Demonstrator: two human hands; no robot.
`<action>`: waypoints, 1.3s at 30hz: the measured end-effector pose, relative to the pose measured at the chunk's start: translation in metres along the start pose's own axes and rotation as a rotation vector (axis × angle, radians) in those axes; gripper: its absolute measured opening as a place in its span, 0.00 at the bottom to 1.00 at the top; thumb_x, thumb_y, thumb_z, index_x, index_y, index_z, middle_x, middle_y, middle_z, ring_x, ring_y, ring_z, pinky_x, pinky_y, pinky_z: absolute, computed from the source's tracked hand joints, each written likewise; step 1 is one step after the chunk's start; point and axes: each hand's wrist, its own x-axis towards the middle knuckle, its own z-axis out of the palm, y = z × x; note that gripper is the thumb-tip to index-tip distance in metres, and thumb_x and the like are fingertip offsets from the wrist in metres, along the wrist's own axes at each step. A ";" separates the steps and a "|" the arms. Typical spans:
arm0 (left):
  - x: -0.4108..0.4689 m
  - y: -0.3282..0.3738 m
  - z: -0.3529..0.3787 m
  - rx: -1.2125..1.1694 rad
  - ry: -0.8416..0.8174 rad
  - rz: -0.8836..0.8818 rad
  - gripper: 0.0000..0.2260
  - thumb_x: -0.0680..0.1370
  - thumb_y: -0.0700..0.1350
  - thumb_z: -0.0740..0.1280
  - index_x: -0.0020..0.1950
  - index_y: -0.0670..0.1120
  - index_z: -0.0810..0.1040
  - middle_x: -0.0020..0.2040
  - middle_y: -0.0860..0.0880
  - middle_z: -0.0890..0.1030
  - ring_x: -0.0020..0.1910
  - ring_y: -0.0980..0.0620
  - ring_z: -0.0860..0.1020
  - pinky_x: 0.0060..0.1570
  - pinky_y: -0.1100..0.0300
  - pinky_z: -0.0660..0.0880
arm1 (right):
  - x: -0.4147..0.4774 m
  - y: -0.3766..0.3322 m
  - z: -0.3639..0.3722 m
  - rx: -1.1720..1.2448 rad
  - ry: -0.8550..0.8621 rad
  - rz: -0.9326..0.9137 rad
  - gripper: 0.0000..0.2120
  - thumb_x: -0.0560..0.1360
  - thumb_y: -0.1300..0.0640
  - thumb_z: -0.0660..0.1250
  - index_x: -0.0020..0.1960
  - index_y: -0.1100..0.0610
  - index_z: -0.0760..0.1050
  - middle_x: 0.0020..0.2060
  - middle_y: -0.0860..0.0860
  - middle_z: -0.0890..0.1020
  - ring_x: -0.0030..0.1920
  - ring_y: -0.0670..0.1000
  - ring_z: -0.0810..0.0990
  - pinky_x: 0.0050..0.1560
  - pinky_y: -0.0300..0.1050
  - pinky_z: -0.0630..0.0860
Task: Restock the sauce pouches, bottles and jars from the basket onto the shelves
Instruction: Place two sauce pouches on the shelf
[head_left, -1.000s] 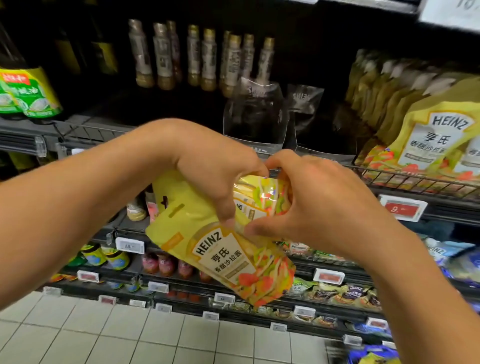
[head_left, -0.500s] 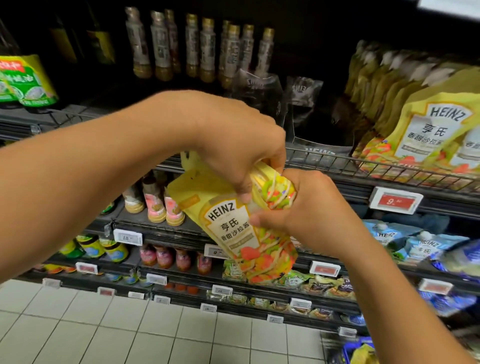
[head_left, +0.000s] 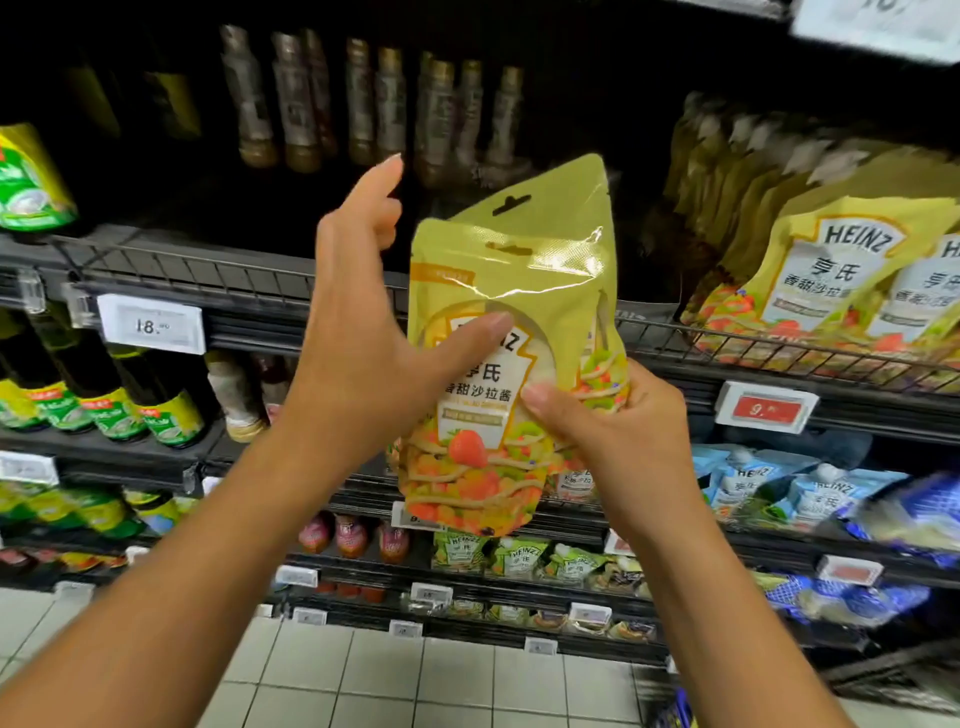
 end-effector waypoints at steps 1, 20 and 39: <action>-0.008 -0.002 0.001 -0.129 -0.002 -0.122 0.48 0.66 0.61 0.76 0.78 0.53 0.54 0.70 0.49 0.69 0.67 0.55 0.73 0.64 0.53 0.74 | 0.000 0.000 0.000 0.018 -0.005 -0.016 0.11 0.66 0.54 0.80 0.47 0.49 0.85 0.43 0.53 0.88 0.42 0.54 0.88 0.37 0.43 0.82; -0.010 -0.021 -0.018 -0.836 -0.451 -0.633 0.16 0.65 0.44 0.77 0.52 0.51 0.85 0.53 0.42 0.85 0.49 0.43 0.85 0.41 0.54 0.82 | 0.028 -0.017 -0.007 0.192 -0.225 0.130 0.14 0.69 0.48 0.74 0.54 0.48 0.83 0.47 0.54 0.87 0.45 0.53 0.87 0.40 0.45 0.82; 0.093 -0.015 -0.034 -0.904 -0.312 -0.854 0.11 0.78 0.45 0.66 0.57 0.41 0.80 0.51 0.40 0.86 0.47 0.45 0.86 0.35 0.52 0.82 | 0.085 -0.076 -0.061 -0.046 0.143 0.059 0.05 0.76 0.60 0.71 0.51 0.57 0.82 0.43 0.56 0.88 0.42 0.56 0.88 0.35 0.47 0.82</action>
